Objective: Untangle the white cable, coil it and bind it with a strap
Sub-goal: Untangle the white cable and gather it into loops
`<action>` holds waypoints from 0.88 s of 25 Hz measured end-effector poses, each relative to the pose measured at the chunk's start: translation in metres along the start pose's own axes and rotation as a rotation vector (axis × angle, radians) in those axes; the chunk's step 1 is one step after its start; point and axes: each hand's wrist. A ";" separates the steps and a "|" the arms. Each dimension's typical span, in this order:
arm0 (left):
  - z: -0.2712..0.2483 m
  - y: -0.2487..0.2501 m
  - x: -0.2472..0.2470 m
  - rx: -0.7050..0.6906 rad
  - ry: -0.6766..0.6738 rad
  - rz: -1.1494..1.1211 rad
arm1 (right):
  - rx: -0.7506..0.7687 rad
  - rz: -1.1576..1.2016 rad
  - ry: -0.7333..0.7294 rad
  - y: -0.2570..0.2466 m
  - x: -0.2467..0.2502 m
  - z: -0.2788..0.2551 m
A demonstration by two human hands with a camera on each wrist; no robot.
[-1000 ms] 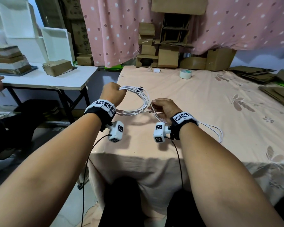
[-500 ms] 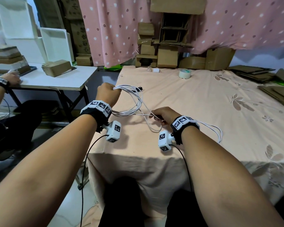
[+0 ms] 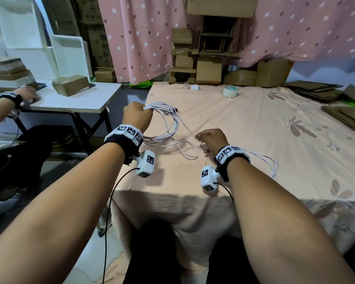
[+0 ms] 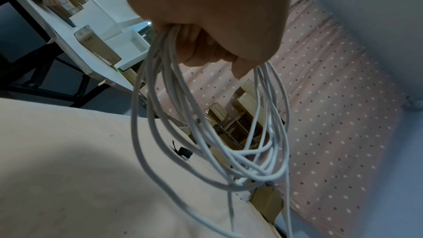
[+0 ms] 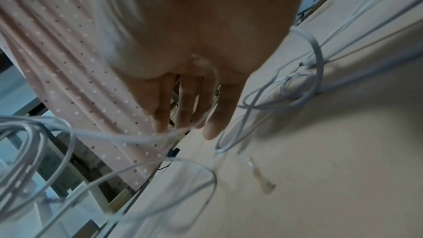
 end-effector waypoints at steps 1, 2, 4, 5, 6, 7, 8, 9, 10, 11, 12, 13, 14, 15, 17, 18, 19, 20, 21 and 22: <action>-0.001 0.001 -0.001 0.000 -0.003 -0.007 | 0.002 -0.016 0.028 -0.002 0.002 -0.002; -0.001 0.002 -0.001 -0.002 -0.005 -0.010 | 0.008 -0.032 0.065 -0.004 0.003 -0.002; -0.001 0.004 -0.002 -0.005 0.002 0.000 | 0.026 0.000 0.079 -0.006 0.007 -0.003; -0.001 0.005 -0.002 -0.008 0.003 0.004 | 0.044 0.023 0.031 -0.009 0.007 -0.003; -0.001 0.007 -0.003 -0.015 -0.002 0.003 | 0.066 0.030 -0.039 -0.013 0.006 -0.003; -0.001 0.008 -0.005 -0.023 -0.013 0.002 | 0.099 0.032 -0.112 -0.018 0.003 -0.004; -0.001 0.010 -0.007 -0.032 -0.024 0.009 | 0.135 0.030 -0.180 -0.027 -0.002 -0.005; -0.003 0.013 -0.009 -0.042 -0.032 0.033 | 0.169 0.013 -0.202 -0.035 -0.009 -0.003; -0.004 0.014 -0.011 -0.046 -0.039 0.062 | 0.191 -0.046 -0.187 -0.044 -0.015 -0.001; -0.005 0.014 -0.012 -0.044 -0.043 0.082 | 0.221 -0.132 -0.161 -0.052 -0.019 0.001; -0.005 0.014 -0.012 -0.037 -0.044 0.088 | 0.246 -0.248 -0.124 -0.058 -0.021 0.001; -0.005 0.012 -0.012 -0.032 -0.041 0.086 | 0.264 -0.354 -0.080 -0.062 -0.020 0.002; -0.005 0.011 -0.011 -0.027 -0.038 0.080 | 0.275 -0.390 -0.053 -0.065 -0.017 0.003; -0.005 0.009 -0.009 -0.024 -0.033 0.076 | 0.286 -0.344 -0.045 -0.066 -0.014 0.002; -0.003 0.006 -0.006 -0.017 -0.033 0.079 | 0.273 -0.171 -0.037 -0.061 -0.014 0.002; -0.004 0.006 -0.005 -0.019 -0.045 0.093 | 0.249 -0.138 -0.009 -0.058 -0.016 0.003; -0.005 0.006 -0.006 -0.032 -0.060 0.115 | 0.220 -0.152 0.028 -0.056 -0.019 0.005; -0.008 0.007 -0.007 -0.043 -0.081 0.137 | 0.184 -0.200 0.037 -0.055 -0.021 0.006; -0.009 0.007 -0.009 -0.054 -0.101 0.151 | 0.135 -0.290 0.013 -0.056 -0.020 0.005; -0.011 0.006 -0.011 -0.061 -0.114 0.162 | 0.079 -0.414 -0.032 -0.059 -0.019 0.003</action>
Point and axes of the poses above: each hand's wrist, its own z-axis towards the middle knuckle, its own x-axis out of the back of the hand, y = z × x, and after that the axes turned 9 degrees about -z, right-handed
